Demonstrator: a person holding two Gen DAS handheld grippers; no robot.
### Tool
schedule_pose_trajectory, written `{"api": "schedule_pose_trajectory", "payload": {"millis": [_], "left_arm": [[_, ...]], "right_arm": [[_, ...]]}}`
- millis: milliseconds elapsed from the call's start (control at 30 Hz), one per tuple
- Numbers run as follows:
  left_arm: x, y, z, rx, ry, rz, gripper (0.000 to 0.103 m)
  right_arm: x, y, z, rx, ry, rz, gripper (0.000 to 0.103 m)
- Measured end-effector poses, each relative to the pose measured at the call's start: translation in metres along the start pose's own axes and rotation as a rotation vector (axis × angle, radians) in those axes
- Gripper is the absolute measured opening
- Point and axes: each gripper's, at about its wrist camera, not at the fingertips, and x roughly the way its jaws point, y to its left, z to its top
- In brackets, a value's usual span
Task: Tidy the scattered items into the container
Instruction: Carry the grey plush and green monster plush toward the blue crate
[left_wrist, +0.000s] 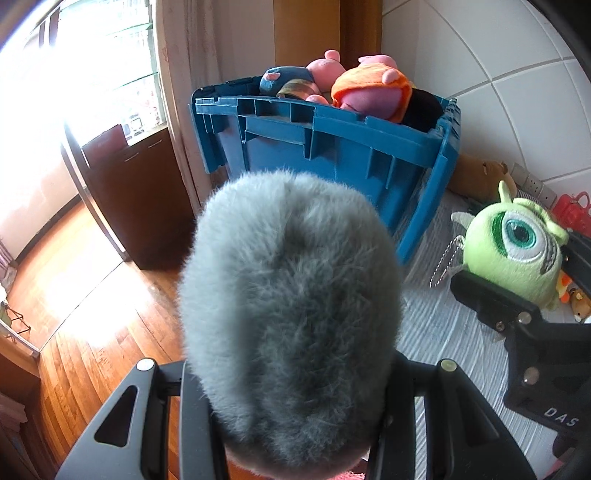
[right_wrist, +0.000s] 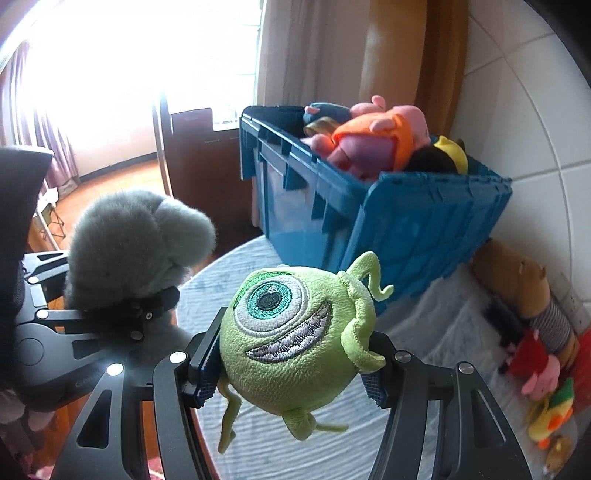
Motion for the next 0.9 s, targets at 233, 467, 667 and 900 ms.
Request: {"api": "schedule_pose_trajectory", "payload": {"millis": [233, 467, 667, 900], "left_arm": [[0.013, 0.022, 0.034, 0.087, -0.013, -0.066, 0.04], [0.017, 0.058, 0.085, 0.206, -0.027, -0.184, 0.04], [0.011, 0.075, 0.141, 0.278, -0.097, -0.232, 0.04], [0.025, 0.074, 0.207, 0.264, -0.174, -0.235, 0.04]], "right_arm": [[0.014, 0.011, 0.026, 0.025, -0.003, -0.041, 0.062], [0.009, 0.029, 0.071, 0.107, -0.05, -0.135, 0.062], [0.001, 0.027, 0.105, 0.202, -0.105, -0.232, 0.062], [0.022, 0.005, 0.139, 0.214, -0.126, -0.265, 0.062]]}}
